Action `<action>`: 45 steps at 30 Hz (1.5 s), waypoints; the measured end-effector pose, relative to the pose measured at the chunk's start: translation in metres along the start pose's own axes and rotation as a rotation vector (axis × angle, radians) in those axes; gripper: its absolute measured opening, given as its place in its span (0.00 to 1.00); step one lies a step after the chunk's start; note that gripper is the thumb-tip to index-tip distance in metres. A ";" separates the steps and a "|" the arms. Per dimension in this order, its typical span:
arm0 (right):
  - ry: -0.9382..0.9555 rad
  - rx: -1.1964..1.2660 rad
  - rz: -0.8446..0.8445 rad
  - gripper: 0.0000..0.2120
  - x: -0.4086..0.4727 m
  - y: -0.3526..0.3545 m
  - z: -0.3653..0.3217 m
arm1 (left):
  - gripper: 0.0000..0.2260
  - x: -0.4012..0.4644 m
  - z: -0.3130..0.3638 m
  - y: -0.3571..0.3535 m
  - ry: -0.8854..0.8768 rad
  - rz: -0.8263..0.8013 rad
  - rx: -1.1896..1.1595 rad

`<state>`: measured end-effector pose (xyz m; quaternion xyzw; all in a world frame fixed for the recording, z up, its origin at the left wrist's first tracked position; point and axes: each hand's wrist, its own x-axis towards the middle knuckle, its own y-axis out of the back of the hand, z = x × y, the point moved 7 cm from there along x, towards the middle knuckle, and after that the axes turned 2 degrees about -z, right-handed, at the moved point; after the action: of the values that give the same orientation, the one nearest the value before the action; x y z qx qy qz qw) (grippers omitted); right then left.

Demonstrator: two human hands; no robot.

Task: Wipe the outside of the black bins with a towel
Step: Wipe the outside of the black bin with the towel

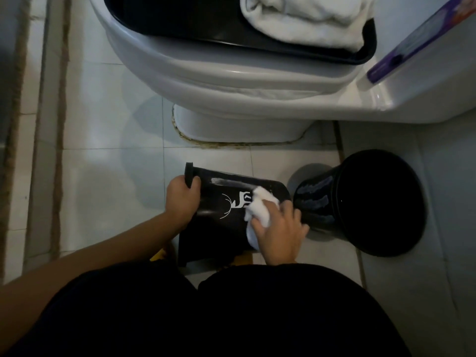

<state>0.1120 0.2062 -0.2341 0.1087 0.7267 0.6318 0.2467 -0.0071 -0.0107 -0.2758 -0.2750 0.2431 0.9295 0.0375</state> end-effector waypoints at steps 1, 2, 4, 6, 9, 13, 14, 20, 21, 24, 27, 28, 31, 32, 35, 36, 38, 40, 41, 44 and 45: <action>-0.094 0.008 -0.007 0.24 0.000 -0.001 0.009 | 0.12 0.000 0.001 0.000 0.000 -0.003 0.004; -0.148 0.001 -0.035 0.24 0.002 -0.004 0.013 | 0.11 0.000 0.002 0.000 0.003 -0.009 0.007; -0.195 -0.025 -0.075 0.25 0.006 -0.004 0.014 | 0.11 -0.001 0.005 0.000 0.011 -0.019 0.003; -0.215 -0.021 -0.077 0.25 0.007 0.000 0.011 | 0.11 -0.001 0.006 -0.001 -0.007 -0.023 0.007; -0.013 -0.031 -0.064 0.25 0.002 0.003 -0.011 | 0.12 -0.001 0.003 0.002 -0.003 -0.002 0.011; 0.241 -0.052 -0.007 0.22 -0.001 0.003 -0.033 | 0.12 0.000 0.004 0.001 0.009 0.009 0.003; 0.237 -0.045 0.004 0.23 -0.002 0.002 -0.032 | 0.12 -0.001 0.006 0.002 0.007 0.011 0.002; -0.368 0.123 -0.066 0.25 -0.010 -0.007 0.040 | 0.12 -0.008 0.007 0.002 0.001 -0.019 0.035; -0.431 0.137 -0.090 0.26 -0.012 -0.009 0.049 | 0.12 -0.008 0.007 0.002 -0.001 -0.032 0.039; -0.475 0.226 -0.068 0.24 -0.016 -0.009 0.054 | 0.12 -0.011 0.008 0.001 0.016 -0.039 0.028; -0.492 0.316 -0.026 0.22 -0.022 -0.003 0.054 | 0.14 -0.014 -0.002 -0.006 0.143 -0.130 -0.135; -0.469 0.314 -0.014 0.22 -0.023 0.000 0.052 | 0.15 -0.015 -0.003 -0.008 0.179 -0.175 -0.187; -0.399 0.321 0.031 0.22 -0.013 0.012 0.046 | 0.17 -0.014 0.002 -0.004 0.126 -0.189 -0.180; -0.384 0.331 0.044 0.22 -0.008 0.015 0.043 | 0.16 -0.013 0.005 -0.001 0.090 -0.167 -0.170; -0.354 0.365 0.026 0.23 0.004 0.020 0.032 | 0.15 -0.013 0.009 0.004 0.035 -0.119 -0.186; -0.343 0.378 0.018 0.22 0.007 0.022 0.028 | 0.15 -0.012 0.010 0.004 0.032 -0.104 -0.206; -0.294 0.387 0.007 0.22 0.012 0.024 0.018 | 0.13 -0.012 0.013 0.005 0.032 -0.089 -0.240; -0.211 0.371 -0.008 0.22 0.016 0.024 0.006 | 0.13 -0.013 0.012 0.005 0.007 -0.100 -0.241; -0.157 0.348 -0.013 0.22 0.019 0.023 -0.001 | 0.13 -0.014 0.009 0.004 -0.014 -0.114 -0.220; 0.008 0.220 -0.016 0.22 0.028 0.022 -0.025 | 0.11 -0.016 0.003 0.000 -0.039 -0.148 -0.219; 0.056 0.161 -0.027 0.23 0.030 0.021 -0.033 | 0.10 -0.015 0.002 -0.002 -0.003 -0.158 -0.260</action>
<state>0.0667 0.1957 -0.2176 0.1010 0.7832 0.5706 0.2253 0.0052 -0.0068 -0.2670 -0.2945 0.0982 0.9477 0.0747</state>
